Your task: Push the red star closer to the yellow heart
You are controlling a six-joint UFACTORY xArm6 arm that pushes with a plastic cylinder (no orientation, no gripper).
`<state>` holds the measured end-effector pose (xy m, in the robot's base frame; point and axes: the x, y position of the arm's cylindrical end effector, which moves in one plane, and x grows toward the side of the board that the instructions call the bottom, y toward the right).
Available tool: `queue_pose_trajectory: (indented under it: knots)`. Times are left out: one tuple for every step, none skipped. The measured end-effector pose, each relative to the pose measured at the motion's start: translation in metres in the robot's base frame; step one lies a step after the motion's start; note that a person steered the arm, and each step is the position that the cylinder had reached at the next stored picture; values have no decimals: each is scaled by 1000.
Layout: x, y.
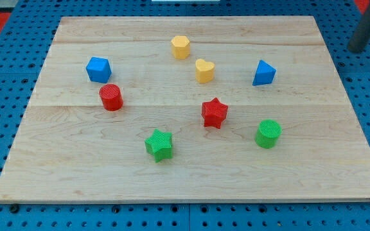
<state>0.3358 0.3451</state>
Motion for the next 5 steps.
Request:
queue_pose_trajectory:
  knots:
    - [44,-9]
    - [57,-69]
    - [57,-128]
    - [79,-135]
    - [114,-130]
